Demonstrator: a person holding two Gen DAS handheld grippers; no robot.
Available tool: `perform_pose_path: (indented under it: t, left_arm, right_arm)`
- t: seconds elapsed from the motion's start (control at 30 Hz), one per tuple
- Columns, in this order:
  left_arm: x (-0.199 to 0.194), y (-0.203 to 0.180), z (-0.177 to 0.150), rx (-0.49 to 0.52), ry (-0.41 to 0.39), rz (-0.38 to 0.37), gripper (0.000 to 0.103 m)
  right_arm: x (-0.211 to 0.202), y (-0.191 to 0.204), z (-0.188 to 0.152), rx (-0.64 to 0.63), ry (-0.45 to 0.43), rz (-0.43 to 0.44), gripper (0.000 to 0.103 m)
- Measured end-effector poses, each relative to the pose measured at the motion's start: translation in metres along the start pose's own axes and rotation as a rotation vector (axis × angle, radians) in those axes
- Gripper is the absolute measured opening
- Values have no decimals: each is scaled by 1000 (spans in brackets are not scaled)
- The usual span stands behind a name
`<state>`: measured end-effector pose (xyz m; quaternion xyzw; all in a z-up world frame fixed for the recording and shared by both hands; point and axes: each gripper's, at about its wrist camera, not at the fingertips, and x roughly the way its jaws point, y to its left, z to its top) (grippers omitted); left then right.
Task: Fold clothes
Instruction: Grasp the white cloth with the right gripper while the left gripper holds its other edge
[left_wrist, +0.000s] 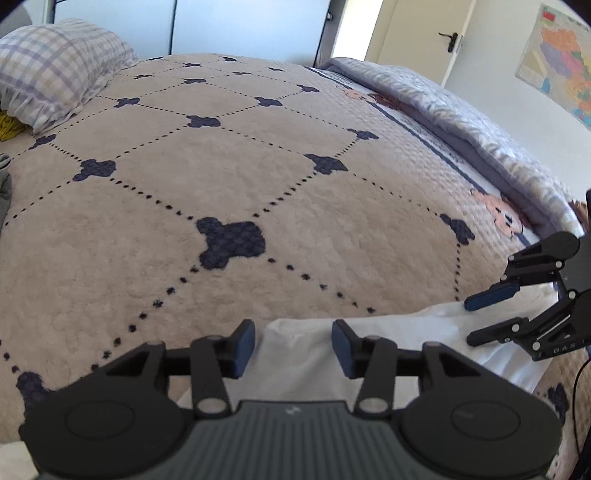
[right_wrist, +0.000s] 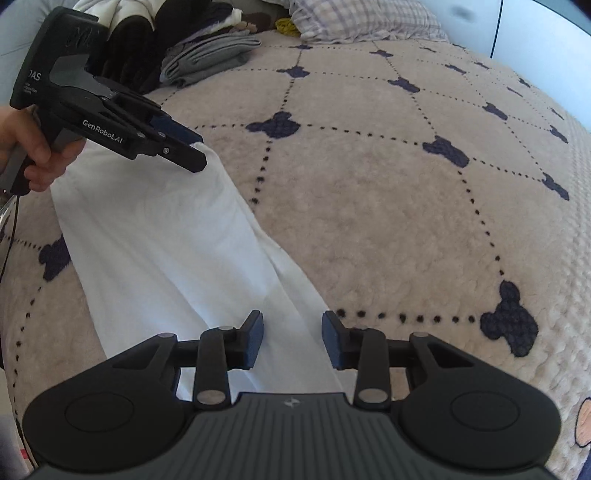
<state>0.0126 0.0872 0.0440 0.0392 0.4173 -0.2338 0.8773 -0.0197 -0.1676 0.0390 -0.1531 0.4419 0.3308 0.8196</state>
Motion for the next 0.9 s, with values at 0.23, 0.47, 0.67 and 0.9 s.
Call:
perform_pose_path:
  t: [0.23, 0.47, 0.67, 0.9]
  left_arm:
    - [-4, -12, -5, 148, 5, 55, 37]
    - [-9, -10, 2, 117, -35, 96, 6]
    - [-7, -2, 13, 59, -87, 118, 5]
    - [15, -7, 19, 80, -82, 166, 6]
  right_arm:
    - [0, 6, 3, -15, -13, -12, 23]
    - [3, 11, 7, 0, -24, -46, 9]
    - [-2, 10, 10, 3, -60, -98, 4]
    - [6, -3, 10, 50, -45, -166, 4]
